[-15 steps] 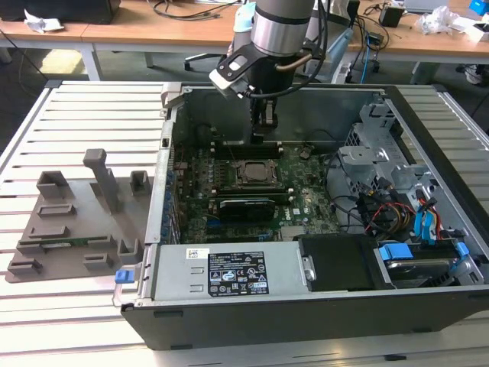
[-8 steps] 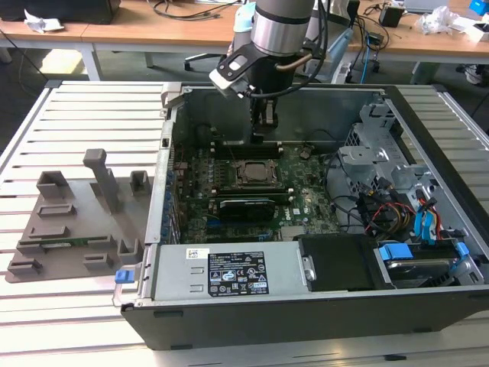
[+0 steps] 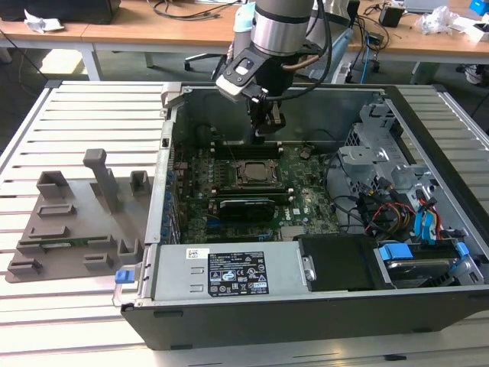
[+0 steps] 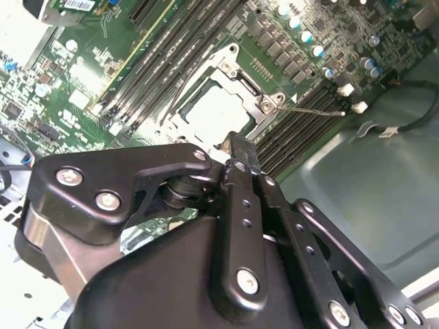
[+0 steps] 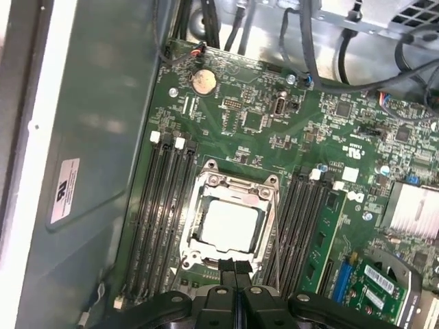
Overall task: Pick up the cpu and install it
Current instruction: 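Install the first cpu locking lever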
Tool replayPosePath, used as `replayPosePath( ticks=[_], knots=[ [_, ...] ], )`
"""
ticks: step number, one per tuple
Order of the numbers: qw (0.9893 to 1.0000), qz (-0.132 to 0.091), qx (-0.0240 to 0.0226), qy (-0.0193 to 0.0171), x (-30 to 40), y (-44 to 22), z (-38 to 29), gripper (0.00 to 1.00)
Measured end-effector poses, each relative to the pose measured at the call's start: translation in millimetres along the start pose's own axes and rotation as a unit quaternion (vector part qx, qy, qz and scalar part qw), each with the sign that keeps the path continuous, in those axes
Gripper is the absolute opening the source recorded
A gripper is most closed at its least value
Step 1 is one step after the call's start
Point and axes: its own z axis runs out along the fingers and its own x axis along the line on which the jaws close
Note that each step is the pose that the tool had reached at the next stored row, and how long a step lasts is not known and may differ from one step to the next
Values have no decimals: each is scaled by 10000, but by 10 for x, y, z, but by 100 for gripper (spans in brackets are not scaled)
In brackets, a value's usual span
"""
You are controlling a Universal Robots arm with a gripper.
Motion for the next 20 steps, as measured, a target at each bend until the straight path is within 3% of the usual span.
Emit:
replayPosePath(
  ticks=[5,9,14,17,20],
  knots=[
    [9996,-272,-5,-22,0,0,0,11],
    [9985,-552,-10,-45,0,0,0,11],
    [9963,-861,-15,-70,0,0,0,11],
    [9944,-1054,-19,-85,0,0,0,11],
    [9918,-1273,-23,-103,0,0,0,11]
  ],
)
